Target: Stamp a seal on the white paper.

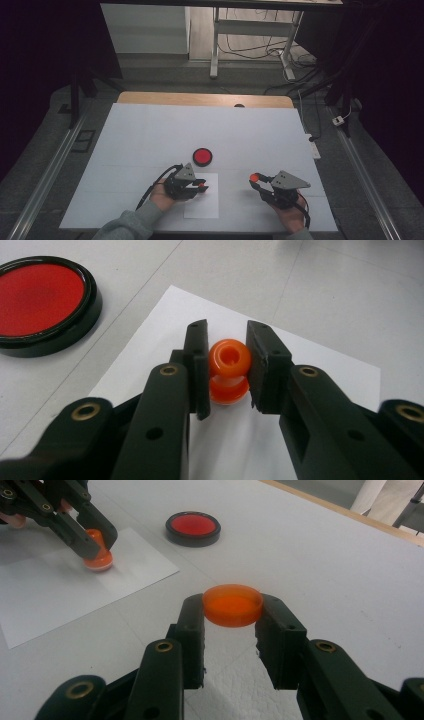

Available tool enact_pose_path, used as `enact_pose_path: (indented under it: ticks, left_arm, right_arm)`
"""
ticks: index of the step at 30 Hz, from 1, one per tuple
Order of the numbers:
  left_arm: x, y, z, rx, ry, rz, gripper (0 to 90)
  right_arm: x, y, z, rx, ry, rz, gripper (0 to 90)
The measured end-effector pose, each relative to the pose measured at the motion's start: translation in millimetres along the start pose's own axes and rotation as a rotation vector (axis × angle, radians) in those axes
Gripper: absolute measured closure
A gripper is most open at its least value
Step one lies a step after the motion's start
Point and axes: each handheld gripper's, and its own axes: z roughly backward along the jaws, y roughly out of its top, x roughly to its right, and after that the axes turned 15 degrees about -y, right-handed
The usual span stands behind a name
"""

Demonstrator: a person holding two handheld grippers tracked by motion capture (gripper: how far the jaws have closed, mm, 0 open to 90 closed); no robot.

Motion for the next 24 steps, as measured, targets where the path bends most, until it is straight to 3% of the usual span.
enact_pose_path:
  ticks: [12, 17, 24]
  left_arm:
    - [0.7, -2.8, -1.6, -0.002, 0.010, -0.002, 72.2]
    - [7.4, -3.6, -4.3, -0.015, 0.057, -0.047, 72.4]
    - [7.0, -6.2, -4.5, 0.002, 0.055, -0.039, 72.6]
  right_arm:
    - [-0.2, 0.1, 0.1, 0.000, 0.000, -0.001, 64.4]
    - [-0.6, 0.0, 0.0, 0.003, -0.002, -0.003, 64.4]
    - [-1.6, 0.5, 0.5, -0.001, -0.004, 0.003, 64.4]
